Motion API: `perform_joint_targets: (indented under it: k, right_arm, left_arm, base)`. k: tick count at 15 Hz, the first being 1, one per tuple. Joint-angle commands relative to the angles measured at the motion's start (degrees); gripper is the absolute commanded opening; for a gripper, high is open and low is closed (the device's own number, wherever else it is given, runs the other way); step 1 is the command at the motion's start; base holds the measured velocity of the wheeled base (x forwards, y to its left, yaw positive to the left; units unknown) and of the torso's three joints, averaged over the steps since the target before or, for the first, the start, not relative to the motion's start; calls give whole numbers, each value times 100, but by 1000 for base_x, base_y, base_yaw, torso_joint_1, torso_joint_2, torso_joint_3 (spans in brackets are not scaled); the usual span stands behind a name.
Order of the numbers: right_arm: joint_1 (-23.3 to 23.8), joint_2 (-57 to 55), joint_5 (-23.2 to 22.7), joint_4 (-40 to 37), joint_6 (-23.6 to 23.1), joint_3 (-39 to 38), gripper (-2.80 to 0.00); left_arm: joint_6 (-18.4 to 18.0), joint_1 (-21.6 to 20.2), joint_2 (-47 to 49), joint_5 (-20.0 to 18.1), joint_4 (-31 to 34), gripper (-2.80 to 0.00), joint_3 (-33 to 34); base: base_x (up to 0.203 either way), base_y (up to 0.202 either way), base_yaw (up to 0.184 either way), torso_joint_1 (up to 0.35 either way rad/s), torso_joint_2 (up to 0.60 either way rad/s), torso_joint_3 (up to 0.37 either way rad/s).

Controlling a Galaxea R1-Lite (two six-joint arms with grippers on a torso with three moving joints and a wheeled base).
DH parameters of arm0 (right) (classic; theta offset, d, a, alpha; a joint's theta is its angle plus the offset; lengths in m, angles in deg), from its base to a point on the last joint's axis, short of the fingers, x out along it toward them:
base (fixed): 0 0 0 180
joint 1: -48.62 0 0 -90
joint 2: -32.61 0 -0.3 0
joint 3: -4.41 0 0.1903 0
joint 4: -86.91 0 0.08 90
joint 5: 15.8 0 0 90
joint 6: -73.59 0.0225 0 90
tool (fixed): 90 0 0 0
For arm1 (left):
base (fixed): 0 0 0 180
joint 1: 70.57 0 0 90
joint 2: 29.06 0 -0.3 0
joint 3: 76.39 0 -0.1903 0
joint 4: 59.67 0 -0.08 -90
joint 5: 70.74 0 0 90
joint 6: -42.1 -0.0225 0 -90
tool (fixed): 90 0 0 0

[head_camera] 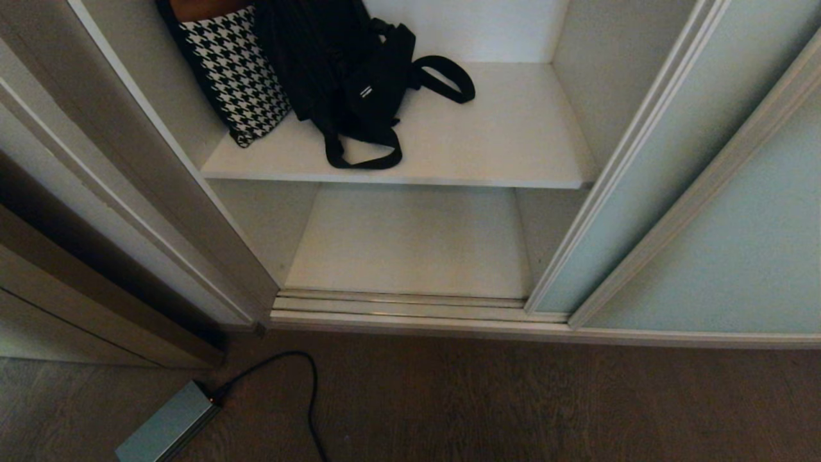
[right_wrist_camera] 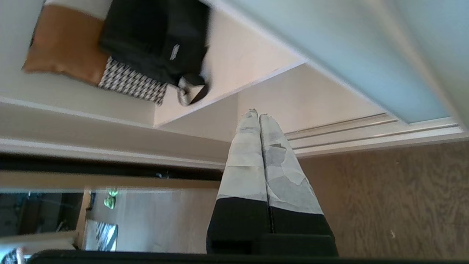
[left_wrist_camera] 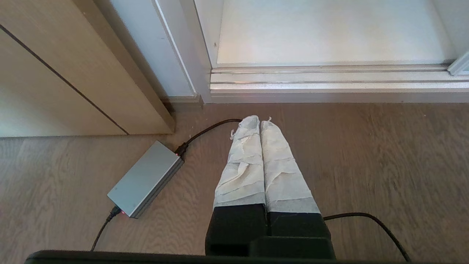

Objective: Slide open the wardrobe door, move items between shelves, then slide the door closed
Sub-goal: Close the door

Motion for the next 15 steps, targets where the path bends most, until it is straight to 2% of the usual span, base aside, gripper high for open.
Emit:
perform_joint_targets:
  k: [1, 7, 15]
  right_arm:
    - [71, -496, -56, 172, 27, -65, -280]
    - [102, -1202, -50, 732, 28, -63, -280]
    - [-47, -1649, -47, 1012, 15, -10, -280]
  left_arm:
    - [-2, -2, 9, 1, 0, -280, 0]
    - [-3, -2, 9, 2, 0, -280, 0]
    - [0, -2, 9, 6, 0, -280, 0]
  base:
    - [0, 0, 0, 0, 0, 0]
    - [0, 0, 0, 0, 0, 0]
    - [0, 0, 0, 0, 0, 0]
